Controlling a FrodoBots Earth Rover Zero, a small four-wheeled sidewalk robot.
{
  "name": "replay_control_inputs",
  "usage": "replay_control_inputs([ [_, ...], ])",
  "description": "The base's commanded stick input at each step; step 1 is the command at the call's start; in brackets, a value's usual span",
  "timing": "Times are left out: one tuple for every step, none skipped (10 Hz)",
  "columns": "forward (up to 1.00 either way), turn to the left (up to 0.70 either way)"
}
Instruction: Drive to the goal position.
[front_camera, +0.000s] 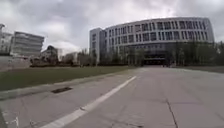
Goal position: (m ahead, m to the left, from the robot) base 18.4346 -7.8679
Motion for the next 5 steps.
replay_control_inputs([
  [0.70, -0.35],
  [0.70, -0.35],
  [0.70, -0.35],
  [0.70, -0.35],
  [0.70, -0.35],
])
